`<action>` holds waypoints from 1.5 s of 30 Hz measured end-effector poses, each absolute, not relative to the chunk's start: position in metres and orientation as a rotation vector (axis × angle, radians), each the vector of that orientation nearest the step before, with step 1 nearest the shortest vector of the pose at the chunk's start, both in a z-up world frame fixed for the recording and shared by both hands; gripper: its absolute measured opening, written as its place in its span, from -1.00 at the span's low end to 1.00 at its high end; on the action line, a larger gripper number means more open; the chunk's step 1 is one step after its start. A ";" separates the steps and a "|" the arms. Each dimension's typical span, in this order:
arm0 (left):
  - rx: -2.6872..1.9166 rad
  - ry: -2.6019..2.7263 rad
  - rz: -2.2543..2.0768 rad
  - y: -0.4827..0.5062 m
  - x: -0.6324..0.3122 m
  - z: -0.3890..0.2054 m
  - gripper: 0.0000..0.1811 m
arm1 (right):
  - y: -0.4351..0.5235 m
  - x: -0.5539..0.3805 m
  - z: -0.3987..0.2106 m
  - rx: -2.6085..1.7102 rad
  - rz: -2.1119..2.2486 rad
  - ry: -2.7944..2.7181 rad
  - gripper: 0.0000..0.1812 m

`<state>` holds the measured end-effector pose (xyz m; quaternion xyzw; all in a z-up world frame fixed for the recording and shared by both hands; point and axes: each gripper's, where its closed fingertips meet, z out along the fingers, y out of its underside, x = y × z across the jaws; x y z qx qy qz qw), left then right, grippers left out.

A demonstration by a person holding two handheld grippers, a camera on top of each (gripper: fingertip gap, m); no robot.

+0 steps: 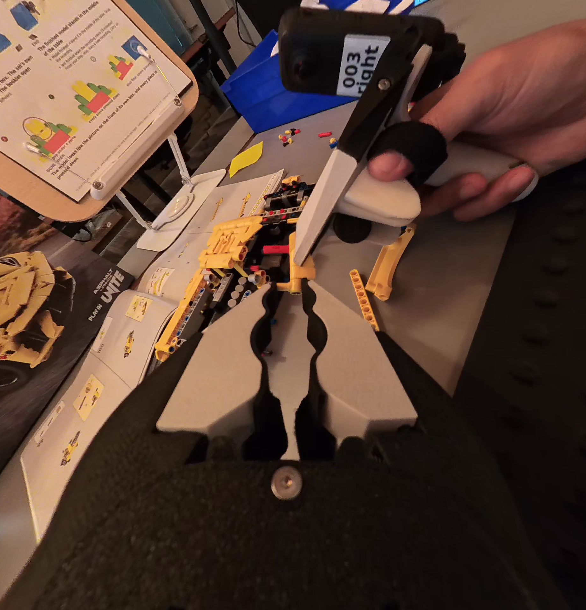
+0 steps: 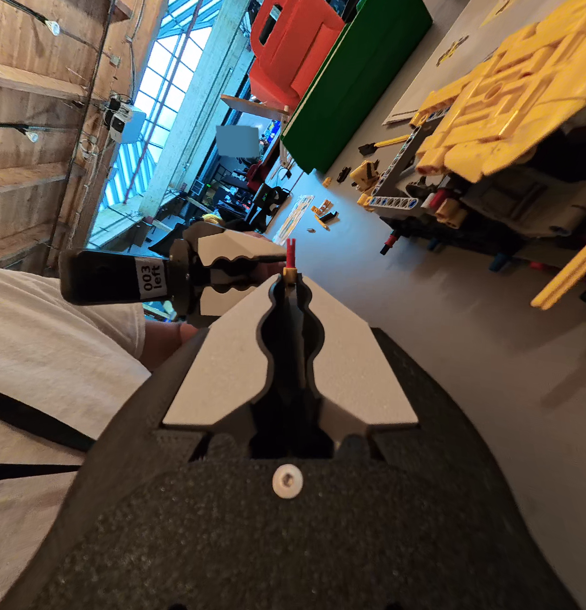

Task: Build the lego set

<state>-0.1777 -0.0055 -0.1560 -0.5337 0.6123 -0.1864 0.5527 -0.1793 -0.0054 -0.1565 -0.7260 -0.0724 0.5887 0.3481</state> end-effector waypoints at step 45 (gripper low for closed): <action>-1.657 1.567 -0.537 0.018 -0.183 -0.219 -0.83 | 0.026 -0.031 -0.170 -1.930 0.526 -0.084 -0.63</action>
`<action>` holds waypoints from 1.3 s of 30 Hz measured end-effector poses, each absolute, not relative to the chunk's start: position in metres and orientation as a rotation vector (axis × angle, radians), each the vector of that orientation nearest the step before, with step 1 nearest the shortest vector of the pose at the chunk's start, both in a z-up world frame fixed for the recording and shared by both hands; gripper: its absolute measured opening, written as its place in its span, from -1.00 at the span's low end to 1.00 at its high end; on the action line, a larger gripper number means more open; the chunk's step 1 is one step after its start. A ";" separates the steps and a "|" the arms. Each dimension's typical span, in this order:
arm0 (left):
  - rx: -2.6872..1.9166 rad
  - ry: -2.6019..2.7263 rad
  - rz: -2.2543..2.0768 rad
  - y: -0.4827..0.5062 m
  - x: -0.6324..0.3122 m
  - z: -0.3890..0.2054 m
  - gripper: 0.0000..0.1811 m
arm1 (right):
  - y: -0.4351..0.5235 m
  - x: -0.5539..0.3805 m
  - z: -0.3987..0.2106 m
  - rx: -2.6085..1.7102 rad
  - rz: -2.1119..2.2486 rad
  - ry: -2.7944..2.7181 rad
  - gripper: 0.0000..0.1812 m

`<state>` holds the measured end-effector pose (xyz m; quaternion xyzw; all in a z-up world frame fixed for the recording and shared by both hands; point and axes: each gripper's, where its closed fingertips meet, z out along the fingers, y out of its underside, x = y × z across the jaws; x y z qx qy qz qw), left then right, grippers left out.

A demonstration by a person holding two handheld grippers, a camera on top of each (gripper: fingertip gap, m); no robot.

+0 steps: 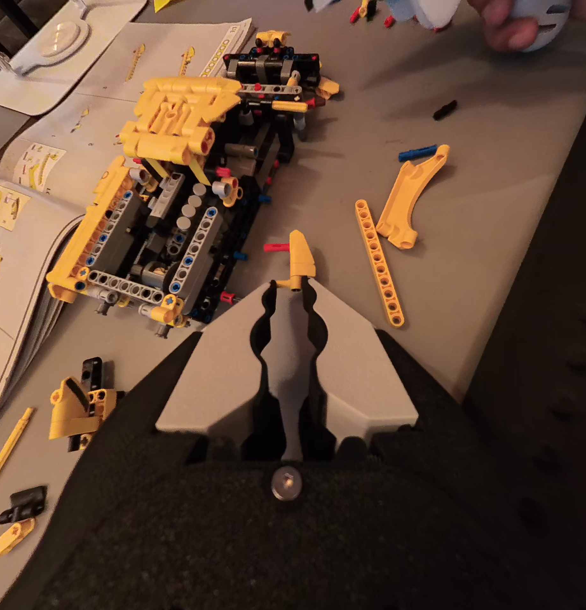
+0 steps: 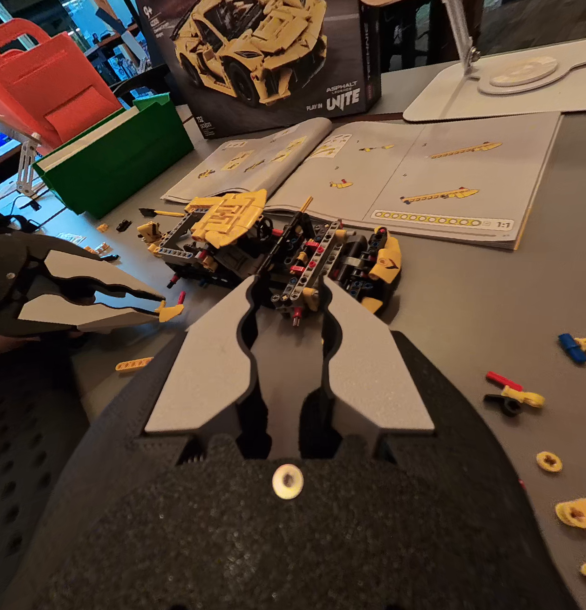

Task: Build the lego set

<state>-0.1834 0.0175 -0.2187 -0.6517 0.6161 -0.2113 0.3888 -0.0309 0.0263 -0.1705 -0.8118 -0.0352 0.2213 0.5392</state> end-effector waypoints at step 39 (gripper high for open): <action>-1.810 1.647 -0.725 -0.030 -0.194 -0.213 -0.62 | 0.025 -0.043 -0.177 -1.958 0.559 -0.135 -0.66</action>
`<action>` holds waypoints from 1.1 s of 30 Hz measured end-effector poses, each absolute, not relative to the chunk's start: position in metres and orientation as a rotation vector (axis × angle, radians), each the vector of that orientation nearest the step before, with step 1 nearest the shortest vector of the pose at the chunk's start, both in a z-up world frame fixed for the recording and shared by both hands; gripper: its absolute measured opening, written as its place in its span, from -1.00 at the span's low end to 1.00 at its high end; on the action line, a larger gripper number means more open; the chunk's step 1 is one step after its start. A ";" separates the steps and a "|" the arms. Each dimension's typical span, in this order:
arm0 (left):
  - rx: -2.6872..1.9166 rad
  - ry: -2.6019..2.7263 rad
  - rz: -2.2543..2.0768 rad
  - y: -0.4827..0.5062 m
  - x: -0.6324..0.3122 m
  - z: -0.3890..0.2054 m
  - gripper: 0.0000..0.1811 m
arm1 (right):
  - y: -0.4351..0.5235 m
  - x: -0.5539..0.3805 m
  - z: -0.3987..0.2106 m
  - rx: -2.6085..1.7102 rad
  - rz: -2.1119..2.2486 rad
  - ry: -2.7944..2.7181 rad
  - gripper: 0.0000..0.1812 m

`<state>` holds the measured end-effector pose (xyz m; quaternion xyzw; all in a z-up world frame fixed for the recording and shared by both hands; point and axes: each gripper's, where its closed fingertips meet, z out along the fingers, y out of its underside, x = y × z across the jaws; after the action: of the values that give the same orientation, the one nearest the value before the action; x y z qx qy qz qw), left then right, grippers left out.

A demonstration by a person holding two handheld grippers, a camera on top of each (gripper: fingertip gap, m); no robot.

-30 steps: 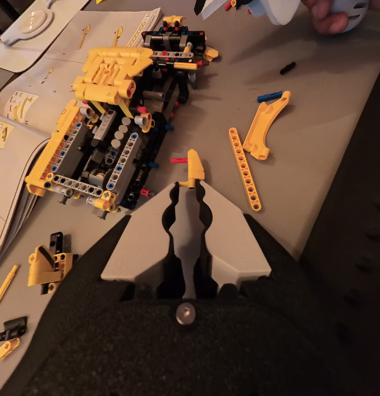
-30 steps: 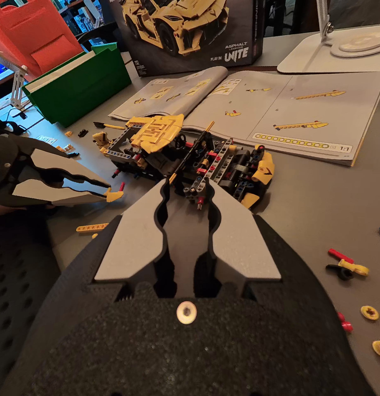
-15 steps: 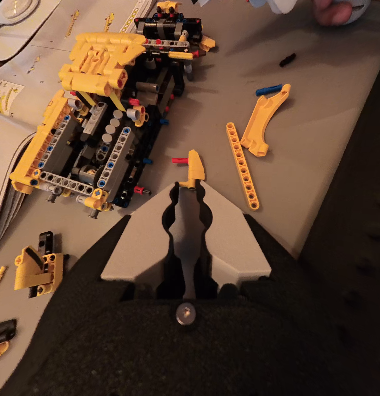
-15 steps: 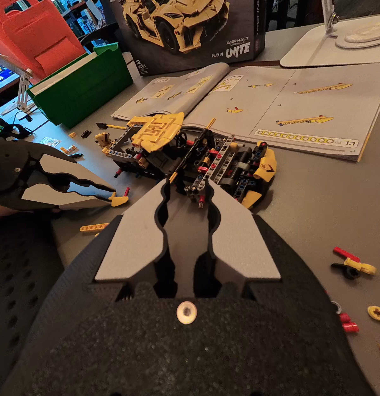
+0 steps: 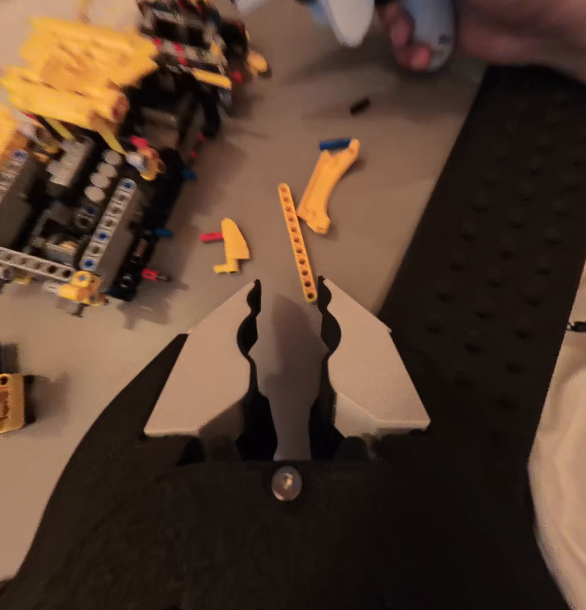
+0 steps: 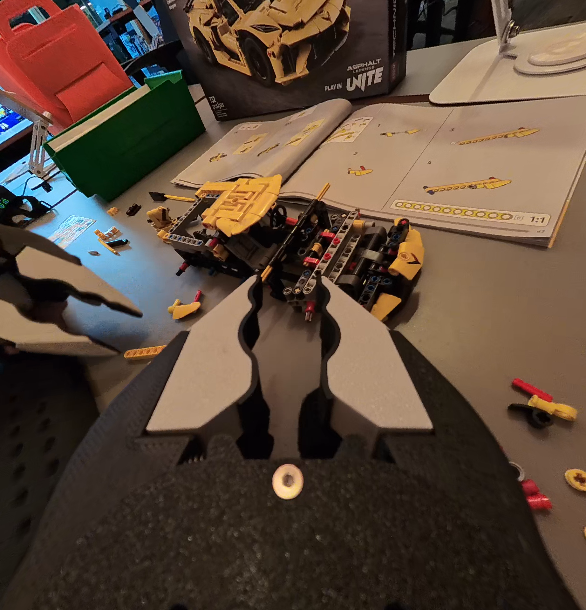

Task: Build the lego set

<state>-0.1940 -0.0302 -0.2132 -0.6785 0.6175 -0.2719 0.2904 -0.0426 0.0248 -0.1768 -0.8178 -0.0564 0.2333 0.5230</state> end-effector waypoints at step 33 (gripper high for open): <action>-1.540 1.350 -1.104 -0.030 -0.174 -0.139 -0.52 | -0.037 -0.155 -0.119 -1.692 1.477 -0.446 -0.93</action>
<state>-0.1735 -0.0303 -0.1391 -0.6078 0.5328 -0.4356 0.3963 -0.1555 -0.0367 -0.1187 -0.6730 -0.1772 0.5874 0.4131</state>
